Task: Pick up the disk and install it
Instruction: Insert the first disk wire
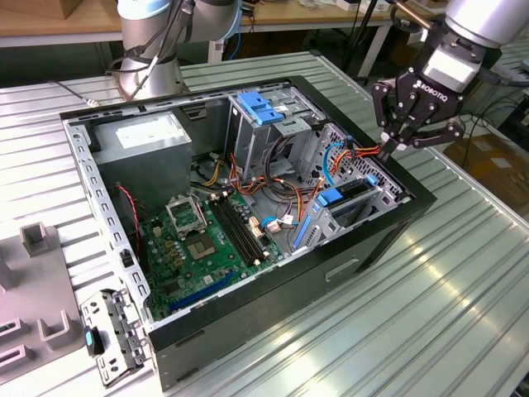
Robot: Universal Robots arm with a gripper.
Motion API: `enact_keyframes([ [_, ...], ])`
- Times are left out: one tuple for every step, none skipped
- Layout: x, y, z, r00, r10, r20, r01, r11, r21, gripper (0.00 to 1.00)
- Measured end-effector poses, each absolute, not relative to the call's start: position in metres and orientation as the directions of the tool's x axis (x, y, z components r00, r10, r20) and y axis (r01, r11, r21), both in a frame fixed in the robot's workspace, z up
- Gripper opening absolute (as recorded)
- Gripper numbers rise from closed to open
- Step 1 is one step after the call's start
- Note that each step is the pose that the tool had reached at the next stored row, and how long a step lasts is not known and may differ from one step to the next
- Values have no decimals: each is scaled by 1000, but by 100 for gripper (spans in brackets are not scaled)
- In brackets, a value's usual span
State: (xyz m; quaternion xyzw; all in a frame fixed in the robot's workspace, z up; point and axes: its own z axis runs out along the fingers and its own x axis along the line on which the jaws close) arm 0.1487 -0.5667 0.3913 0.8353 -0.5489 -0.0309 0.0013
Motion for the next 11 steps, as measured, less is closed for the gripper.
enact_keyframes([
  [150, -566, 391, 400, -915, -50, -915, -402, 36, 11],
  [151, -565, 391, 403, -914, -50, -913, -405, 36, 11],
  [152, -565, 391, 407, -912, -50, -912, -409, 36, 11],
  [154, -564, 391, 413, -909, -50, -909, -415, 36, 11],
  [156, -563, 391, 416, -908, -50, -908, -418, 36, 11],
  [157, -562, 391, 419, -907, -50, -906, -421, 36, 11],
  [159, -561, 390, 424, -904, -50, -904, -426, 36, 11],
  [161, -560, 390, 427, -903, -50, -903, -429, 36, 11],
  [162, -559, 390, 430, -902, -50, -901, -431, 36, 11],
  [164, -558, 390, 434, -900, -50, -900, -435, 36, 11],
  [165, -557, 390, 436, -898, -50, -898, -438, 36, 11],
])
